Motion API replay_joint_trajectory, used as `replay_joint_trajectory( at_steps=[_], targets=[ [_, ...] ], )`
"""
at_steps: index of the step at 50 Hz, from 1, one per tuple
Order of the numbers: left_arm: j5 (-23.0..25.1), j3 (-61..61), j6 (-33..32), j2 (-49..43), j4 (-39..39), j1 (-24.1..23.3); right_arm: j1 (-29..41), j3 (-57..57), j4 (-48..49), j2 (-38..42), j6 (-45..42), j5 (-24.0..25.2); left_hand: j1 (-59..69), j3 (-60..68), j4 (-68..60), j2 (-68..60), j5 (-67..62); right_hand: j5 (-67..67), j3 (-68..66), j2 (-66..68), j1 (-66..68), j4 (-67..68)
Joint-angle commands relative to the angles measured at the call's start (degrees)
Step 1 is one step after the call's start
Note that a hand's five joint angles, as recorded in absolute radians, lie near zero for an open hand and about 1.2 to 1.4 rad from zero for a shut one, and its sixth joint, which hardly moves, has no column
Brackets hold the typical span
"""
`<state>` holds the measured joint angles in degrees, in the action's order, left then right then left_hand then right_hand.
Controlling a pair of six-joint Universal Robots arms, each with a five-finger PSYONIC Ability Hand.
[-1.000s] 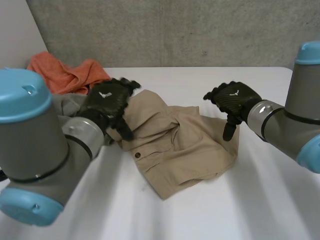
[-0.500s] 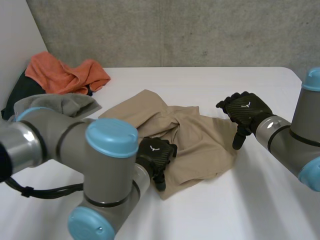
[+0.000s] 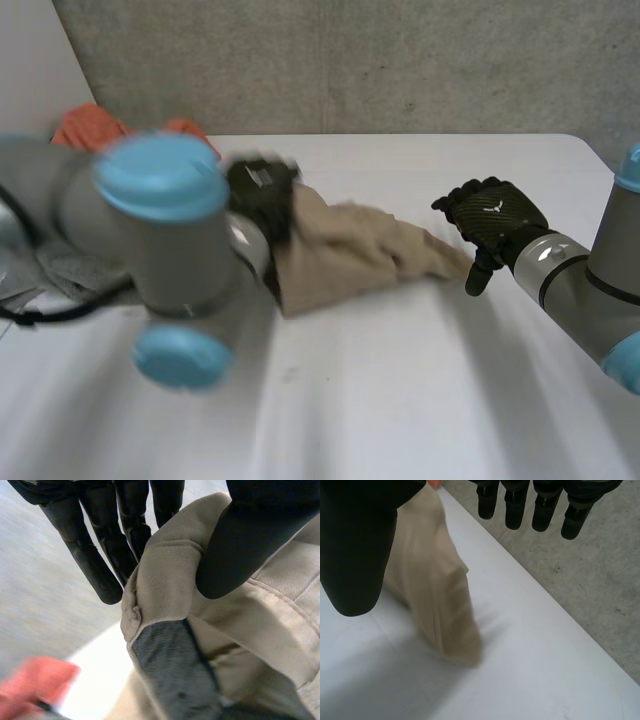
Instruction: Fold the laundry.
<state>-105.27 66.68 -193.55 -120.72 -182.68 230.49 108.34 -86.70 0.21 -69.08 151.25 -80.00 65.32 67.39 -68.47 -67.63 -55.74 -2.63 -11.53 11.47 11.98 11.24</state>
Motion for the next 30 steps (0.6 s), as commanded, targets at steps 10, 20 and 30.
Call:
replay_joint_trajectory(
  at_steps=[10, 20, 30],
  targets=[
    [16.49, -42.31, -9.4, -5.84, -6.54, 13.93, -1.2, 1.45, 0.31, 1.14, 0.71, 0.81, 14.68, 12.61, -11.53, -12.37, -14.26, 2.63, 1.53, -1.47, -1.98, -1.24],
    [37.32, -59.65, 10.55, -21.13, 4.08, 10.16, -3.57, 2.24, 0.4, 0.96, 3.08, 0.72, 14.68, 12.61, -11.53, -12.37, -14.26, 2.63, 1.53, -1.47, -1.98, -1.24],
    [48.23, -51.84, 7.85, -29.75, 17.44, 5.14, -8.23, 4.26, 0.05, 1.23, 3.87, 2.39, -26.3, -28.37, 29.45, 28.61, 26.72, 2.63, 1.53, -1.47, -1.98, -1.24]
  ],
)
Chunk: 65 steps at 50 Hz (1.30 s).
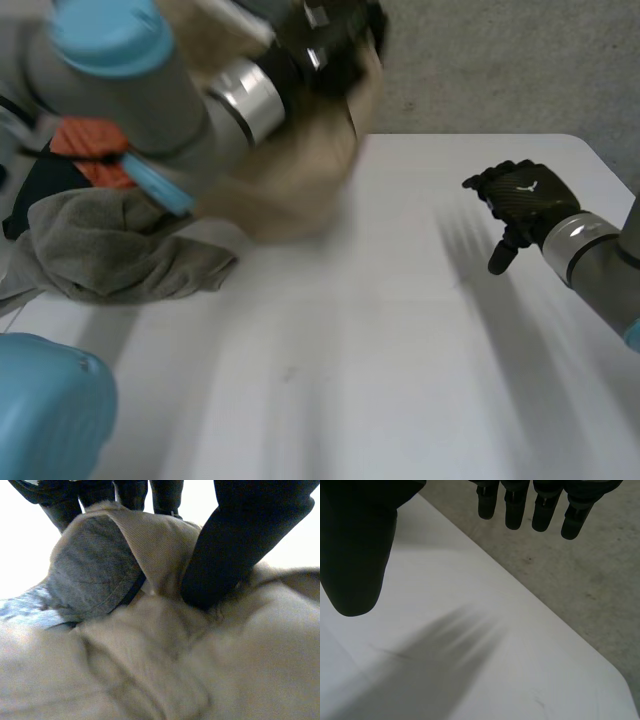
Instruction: Fold the laundry.
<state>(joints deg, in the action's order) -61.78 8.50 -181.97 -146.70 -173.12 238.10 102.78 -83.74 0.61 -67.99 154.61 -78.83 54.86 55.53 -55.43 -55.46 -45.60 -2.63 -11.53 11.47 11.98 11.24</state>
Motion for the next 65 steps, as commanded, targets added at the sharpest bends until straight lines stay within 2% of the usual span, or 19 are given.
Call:
replay_joint_trajectory(
  at_steps=[1, 7, 13, 15, 16, 19, 20, 23, 24, 28, 34, 42, 47, 50, 51, 54, 55, 60, 65],
  targets=[
    [4.83, 7.31, -4.43, -3.85, 8.49, -2.73, -2.94, 1.39, -0.34, 0.22, 0.61, 1.4, -18.05, -18.72, 18.62, 18.64, 18.79, 2.63, 1.53, -1.47, -1.98, -1.24],
    [4.74, 12.06, -11.12, -1.14, 12.89, -4.14, -3.99, 1.92, -0.34, 0.22, 1.75, 2.36, -40.26, -40.93, 40.83, 40.85, 41.0, 2.63, 1.53, -1.47, -1.98, -1.24],
    [2.55, 14.96, -12.62, 6.07, 13.33, -3.96, -3.64, 1.92, -0.34, 0.31, 2.1, 3.07, -42.46, -43.13, 43.03, 43.05, 43.2, 2.63, 1.53, -1.47, -1.98, -1.24],
    [0.27, 16.63, -12.26, 9.41, 13.42, -3.7, -3.47, 1.92, -0.34, -0.04, 2.63, 3.42, -43.81, -44.47, 44.38, 44.4, 44.55, 2.63, 1.53, -1.47, -1.98, -1.24],
    [-0.96, 17.24, -12.18, 10.46, 13.51, -3.53, -3.38, 1.92, -0.34, -0.22, 2.8, 3.68, -43.81, -44.48, 44.38, 44.4, 44.55, 2.63, 1.53, -1.47, -1.98, -1.24],
    [-8.78, 22.51, -12.18, 16.52, 13.59, -2.47, -2.07, 2.35, -0.96, -1.18, 2.98, 5.09, -43.64, -44.31, 44.21, 44.24, 44.38, 2.63, 1.53, -1.47, -1.98, -1.24],
    [-12.71, 25.57, -12.26, 19.15, 13.33, -1.95, -0.84, 3.14, -1.39, -1.71, 2.72, 5.87, -43.64, -44.31, 44.21, 44.24, 44.38, 2.63, 1.53, -1.47, -1.98, -1.24],
    [-18.88, 30.33, -12.35, 22.77, 13.16, -0.72, 1.45, 4.81, -3.32, -1.98, 2.37, 7.19, -43.64, -44.31, 44.21, 44.24, 44.38, 2.63, 1.53, -1.47, -1.98, -1.24],
    [-22.38, 33.3, -12.44, 24.78, 12.81, 0.33, 3.11, 6.38, -5.16, -1.8, 2.02, 8.07, -43.81, -44.47, 44.38, 44.4, 44.55, 2.63, 1.53, -1.47, -1.98, -1.24],
    [-26.89, 39.99, -14.01, 28.57, 11.31, 3.49, 7.59, 11.56, -9.38, -0.23, 1.23, 10.35, -44.86, -45.53, 45.43, 45.46, 45.6, 2.63, 1.53, -1.47, -1.98, -1.24],
    [-25.5, 49.93, -17.89, 32.61, 9.99, 9.83, 16.47, 23.16, -13.26, 9.17, 2.1, 9.23, -44.86, -45.53, 45.43, 45.46, 45.6, 2.13, 1.02, -0.96, -1.48, -0.74],
    [-20.31, 65.23, -18.94, 40.44, 0.95, 16.34, 27.46, 47.33, -14.14, 30.26, 10.44, -0.96, -44.86, -45.53, 45.43, 45.46, 45.6, -1.24, -2.34, 2.4, 1.89, 2.63],
    [-19.17, 71.2, -18.68, 43.08, -4.32, 18.88, 30.71, 60.42, -14.05, 42.12, 10.37, -8.68, -44.86, -45.53, 45.43, 45.46, 45.6, -2.24, -3.34, 3.4, 2.89, 3.63],
    [-18.99, 72.79, -18.59, 43.08, -5.39, 19.94, 31.34, 63.87, -14.06, 45.83, 8.7, -11.95, -44.86, -45.53, 45.43, 45.46, 45.6, -8.11, -9.21, 9.27, 8.76, 9.5],
    [-18.73, 73.84, -18.42, 43.08, -5.39, 20.38, 31.6, 65.1, -14.05, 47.58, 7.39, -13.35, -44.86, -45.53, 45.43, 45.46, 45.6, -15.63, -16.73, 16.79, 16.28, 17.02],
    [-17.85, 74.9, -18.07, 43.08, -5.48, 20.82, 31.51, 65.72, -13.62, 48.21, 5.45, -13.81, -44.86, -45.53, 45.43, 45.46, 45.6, -44.35, -45.46, 45.51, 45.0, 45.74],
    [-17.33, 75.43, -17.89, 42.91, -5.74, 21.0, 31.51, 65.64, -13.09, 47.78, 4.57, -13.81, -44.86, -45.53, 45.43, 45.46, 45.6, -67.14, -68.24, 68.3, 67.79, 68.53],
    [-16.71, 75.7, -17.45, 41.15, -5.83, 20.91, 28.88, 63.36, -8.88, 42.33, 5.44, -14.07, -44.86, -45.53, 45.43, 45.46, 45.6, -67.37, -68.47, 68.53, 68.02, 68.76],
    [-16.71, 75.7, -16.75, 40.97, -5.83, 19.86, 22.91, 59.67, 4.21, 38.54, 6.32, -14.25, -44.86, -45.53, 45.43, 45.46, 45.6, -67.37, -68.47, 68.53, 68.02, 68.76]
  ],
)
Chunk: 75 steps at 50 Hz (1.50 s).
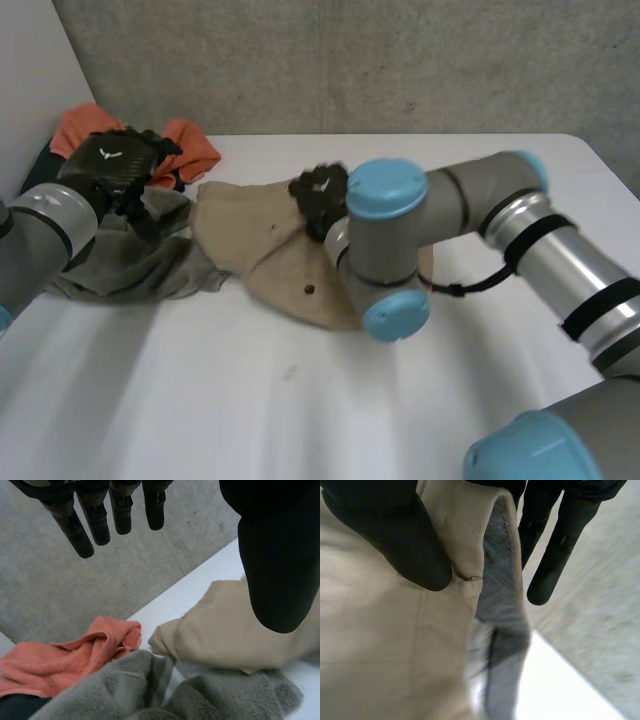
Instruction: Fold the laundry.
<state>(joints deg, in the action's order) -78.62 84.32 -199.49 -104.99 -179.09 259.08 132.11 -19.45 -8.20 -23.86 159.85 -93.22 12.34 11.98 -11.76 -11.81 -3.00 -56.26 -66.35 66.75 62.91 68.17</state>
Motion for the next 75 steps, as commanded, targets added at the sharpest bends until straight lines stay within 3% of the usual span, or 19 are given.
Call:
replay_joint_trajectory(
  at_steps=[1, 12, 18, 20, 21, 22, 30, 36, 40, 47, 50, 54, 56, 58, 62, 70, 75],
  targets=[
    [0.13, 0.05, 0.85, -0.74, 0.15, -1.47, -7.56, -5.15, 14.95, -5.67, 0.9, 0.06, -2.34, -1.98, 1.76, 1.81, 3.0, -13.74, -13.65, 13.25, 17.09, 11.83],
    [-0.05, 1.2, 1.3, -0.21, -0.38, -6.3, -17.06, -0.51, 24.37, 2.05, -11.66, -1.96, -2.34, -1.98, 1.76, 1.81, 3.0, -13.74, -13.65, 13.25, 17.09, 11.83],
    [-0.49, 0.85, 1.3, -0.56, -0.47, -7.71, -20.66, 3.28, 25.52, 5.4, -12.55, -3.9, -2.34, -1.98, 1.76, 1.81, 3.0, -13.74, -13.65, 13.25, 17.09, 11.83],
    [-0.49, 0.76, 1.3, -0.83, -0.56, -8.06, -20.76, 3.02, 25.43, 5.14, -12.46, -3.72, -2.34, -1.98, 1.76, 1.81, 3.0, 13.36, 13.44, -13.85, -10.01, -15.27],
    [-0.57, 0.41, 1.21, -1.26, -0.82, -8.33, -20.76, 2.58, 25.34, 4.61, -12.28, -3.64, -2.34, -1.98, 1.76, 1.81, 3.0, 54.83, 54.92, -55.32, -51.48, -56.74],
    [-0.57, 0.23, 1.21, -1.61, -0.82, -8.5, -20.76, 2.23, 25.34, 4.26, -12.19, -3.55, -2.34, -1.98, 1.76, 1.81, 3.0, 56.26, 56.35, -56.75, -52.91, -58.17],
    [-1.98, -1.18, 1.56, -3.02, -0.56, -10.08, -21.37, -6.99, 15.51, -7.94, -6.32, -0.3, -2.34, -1.98, 1.76, 1.81, 3.0, 56.26, 56.35, -56.75, -52.91, -58.17],
    [-2.33, -0.91, 1.65, -2.85, -0.47, -10.88, -24.09, -19.2, 0.59, -21.03, 0.11, 11.11, -2.34, -1.98, 1.76, 1.81, 3.0, 56.26, 56.35, -56.75, -52.91, -58.17],
    [-2.33, -0.91, 1.65, -2.67, -0.47, -11.05, -25.06, -23.7, -8.48, -23.51, 0.55, 15.6, -2.34, -1.98, 1.76, 1.81, 3.0, 47.87, 47.95, -48.36, -44.51, -49.77],
    [-2.07, -0.83, 1.82, -2.76, -0.47, -11.14, -25.06, -28.97, -17.46, -21.85, -0.24, 18.25, -2.34, -1.98, 1.76, 1.81, 3.0, 37.93, 38.02, -38.42, -34.58, -39.84],
    [-2.07, -0.83, 2.0, -2.94, -0.47, -11.32, -24.97, -29.68, -14.92, -20.18, -0.33, 17.9, -2.34, -1.98, 1.76, 1.81, 3.0, 37.59, 37.67, -38.08, -34.24, -39.5],
    [-2.33, -1.09, 2.44, -3.72, -0.64, -11.67, -24.36, -30.65, -7.99, -17.46, -0.33, 15.53, -2.34, -1.98, 1.76, 1.81, 3.0, 26.18, 26.27, -26.67, -22.83, -28.09],
    [-2.42, -1.26, 2.7, -4.6, -0.82, -11.84, -24.1, -31.35, -4.55, -16.84, -0.24, 13.07, -2.34, -1.98, 1.76, 1.81, 3.0, 10.92, 11.01, -11.41, -7.57, -12.83],
    [-2.42, -1.7, 2.79, -5.65, -0.99, -12.19, -24.01, -31.96, -2.53, -17.01, -0.07, 11.4, -2.34, -1.98, 1.76, 1.81, 3.0, -13.41, -13.33, 12.92, 16.77, 11.51],
    [-2.77, -3.72, 3.23, -8.11, -1.17, -13.33, -22.79, -37.74, 2.39, -20.95, 1.25, 9.28, -2.34, -1.98, 1.76, 1.81, 3.0, -13.74, -13.65, 13.25, 17.09, 11.83],
    [-5.49, -13.28, 7.61, -17.15, -0.38, -17.55, -19.79, -51.11, 8.38, -38.6, 0.81, 12.53, -1.81, -1.45, 1.23, 1.28, 2.48, -13.74, -13.65, 13.25, 17.09, 11.83],
    [-8.3, -22.34, 10.52, -24.63, 3.04, -20.54, -18.47, -55.25, 8.82, -45.57, 2.22, 14.29, 0.89, 1.26, -1.47, -1.43, -0.23, -13.74, -13.65, 13.25, 17.09, 11.83]
  ],
)
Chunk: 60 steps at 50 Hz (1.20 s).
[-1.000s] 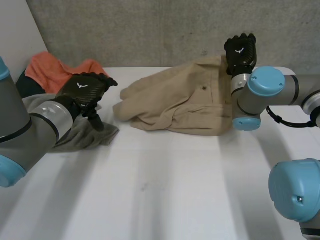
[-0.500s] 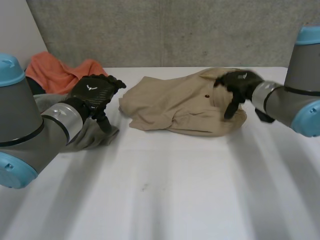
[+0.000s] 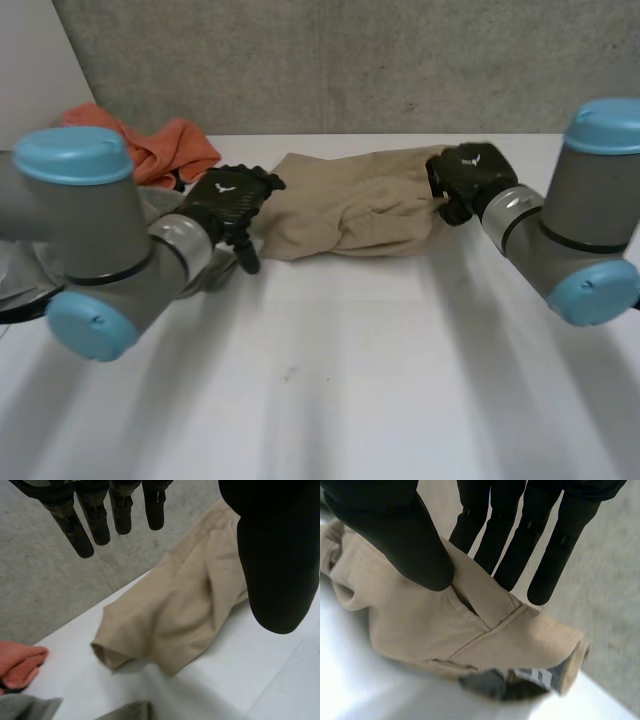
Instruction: Fold the laundry.
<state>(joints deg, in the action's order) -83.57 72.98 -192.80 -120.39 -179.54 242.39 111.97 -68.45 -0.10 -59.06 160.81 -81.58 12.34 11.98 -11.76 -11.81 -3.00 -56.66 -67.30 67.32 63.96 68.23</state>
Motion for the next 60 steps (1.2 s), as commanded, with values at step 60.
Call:
replay_joint_trajectory(
  at_steps=[60],
  targets=[
    [-11.62, -16.2, -13.74, 5.16, 21.87, -6.84, 3.78, -9.61, -12.29, -15.07, 4.98, -3.06, 67.66, 68.02, -68.24, -68.19, -67.0, -13.34, -12.7, 12.68, 16.04, 11.77]
  ],
)
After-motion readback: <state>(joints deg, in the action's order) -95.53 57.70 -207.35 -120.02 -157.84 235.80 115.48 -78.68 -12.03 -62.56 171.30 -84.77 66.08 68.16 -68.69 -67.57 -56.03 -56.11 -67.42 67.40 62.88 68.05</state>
